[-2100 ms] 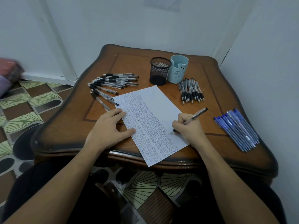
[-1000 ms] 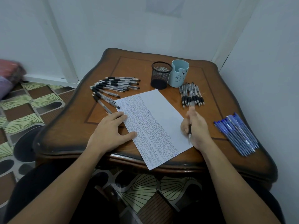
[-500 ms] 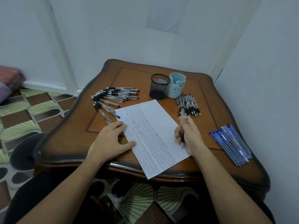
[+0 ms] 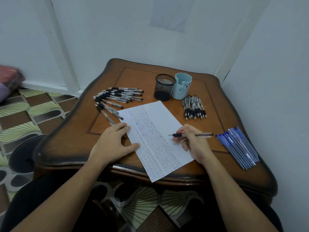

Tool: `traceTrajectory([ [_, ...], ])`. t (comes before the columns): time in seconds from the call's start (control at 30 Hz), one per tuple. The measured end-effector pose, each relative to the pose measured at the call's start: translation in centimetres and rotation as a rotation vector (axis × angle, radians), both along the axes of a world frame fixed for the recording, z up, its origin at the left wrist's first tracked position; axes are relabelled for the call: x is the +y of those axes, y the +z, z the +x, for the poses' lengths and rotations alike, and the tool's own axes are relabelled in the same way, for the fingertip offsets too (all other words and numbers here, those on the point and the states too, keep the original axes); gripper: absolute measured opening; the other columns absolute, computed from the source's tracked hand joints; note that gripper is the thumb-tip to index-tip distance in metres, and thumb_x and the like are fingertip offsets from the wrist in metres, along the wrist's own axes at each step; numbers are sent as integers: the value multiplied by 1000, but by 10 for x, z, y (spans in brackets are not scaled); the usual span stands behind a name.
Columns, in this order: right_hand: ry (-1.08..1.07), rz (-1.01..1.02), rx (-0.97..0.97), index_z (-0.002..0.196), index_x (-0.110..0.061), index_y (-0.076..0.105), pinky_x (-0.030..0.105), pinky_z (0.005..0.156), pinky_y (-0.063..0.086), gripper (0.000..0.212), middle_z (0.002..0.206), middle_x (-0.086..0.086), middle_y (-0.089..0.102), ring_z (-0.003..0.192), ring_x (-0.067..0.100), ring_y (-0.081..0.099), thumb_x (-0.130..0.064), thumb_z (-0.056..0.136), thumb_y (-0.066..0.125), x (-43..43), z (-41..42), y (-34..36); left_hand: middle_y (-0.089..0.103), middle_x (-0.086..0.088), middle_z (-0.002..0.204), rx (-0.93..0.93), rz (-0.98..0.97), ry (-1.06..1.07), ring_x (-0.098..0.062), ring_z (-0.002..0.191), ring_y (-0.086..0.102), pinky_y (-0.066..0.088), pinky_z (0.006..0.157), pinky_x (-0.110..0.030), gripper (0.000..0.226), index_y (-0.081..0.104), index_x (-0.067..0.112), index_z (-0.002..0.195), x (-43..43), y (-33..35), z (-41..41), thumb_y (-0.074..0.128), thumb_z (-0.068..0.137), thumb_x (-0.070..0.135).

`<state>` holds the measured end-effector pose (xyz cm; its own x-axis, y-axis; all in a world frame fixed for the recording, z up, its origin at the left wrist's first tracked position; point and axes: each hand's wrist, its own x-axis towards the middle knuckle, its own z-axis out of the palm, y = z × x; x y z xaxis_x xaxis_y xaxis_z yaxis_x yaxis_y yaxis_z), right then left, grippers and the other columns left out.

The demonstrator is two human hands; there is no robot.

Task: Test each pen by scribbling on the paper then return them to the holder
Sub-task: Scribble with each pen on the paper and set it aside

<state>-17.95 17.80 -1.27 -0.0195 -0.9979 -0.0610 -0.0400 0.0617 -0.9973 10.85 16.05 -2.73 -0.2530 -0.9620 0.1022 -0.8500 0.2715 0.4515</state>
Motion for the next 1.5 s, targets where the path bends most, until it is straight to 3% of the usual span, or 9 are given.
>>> traceTrajectory([
  [0.07,15,-10,27,76,-4,58,19,51,50,22,67,9,69,55,16,61,-17,93,64,1,3,-1,37,7,151,5,-1,-2,-12,139,29,22,115,-34,106,46,22,143,0,0,0,34,60,87],
  [0.13,-32,-54,134,66,-6,53,21,50,49,31,58,7,64,50,15,61,-14,88,73,1,5,-4,37,7,151,3,0,1,-12,139,29,21,115,-34,106,46,22,143,-1,-1,0,35,60,87],
  [0.33,-74,-68,217,53,-9,42,18,42,40,45,41,-3,49,40,16,56,8,87,65,2,9,-9,37,8,151,-1,1,5,-12,139,29,22,116,-36,105,45,24,143,-2,-4,1,35,61,88],
  [0.83,-21,-81,211,50,-17,40,26,46,44,49,46,1,41,42,19,53,9,85,63,-4,6,-17,37,7,151,-2,-11,-3,-12,139,29,21,115,-34,102,46,22,143,-1,-2,0,39,63,86],
  [1.07,-162,-31,8,51,-17,48,24,42,39,47,51,6,53,42,14,47,1,94,56,-7,1,-9,36,8,152,-17,1,0,-12,139,28,22,115,-36,98,45,23,144,-2,-3,1,44,66,83],
  [1.2,-201,-2,-77,56,-19,49,23,43,31,49,49,1,46,44,13,38,-22,105,45,-7,5,-2,36,8,152,-17,7,1,-11,139,28,22,116,-37,100,44,24,144,-2,-4,1,41,65,86],
  [1.3,-194,59,-131,90,-11,55,24,39,28,46,44,0,41,38,13,35,-47,106,30,-7,4,4,36,8,152,-13,7,-1,-11,139,28,22,115,-36,103,44,24,144,-1,-3,1,36,63,87],
  [1.4,-191,72,-64,112,-9,58,26,41,29,50,46,1,42,40,13,36,-47,107,26,-9,5,5,35,8,152,-16,10,-5,-11,139,28,22,115,-36,104,44,24,144,-1,-2,1,35,62,88],
  [1.5,-172,66,52,105,-8,63,31,46,33,45,47,3,44,44,17,38,-40,108,31,-9,8,5,34,8,152,-23,15,-9,-11,140,27,21,115,-36,104,43,24,145,-1,-3,1,34,62,88],
])
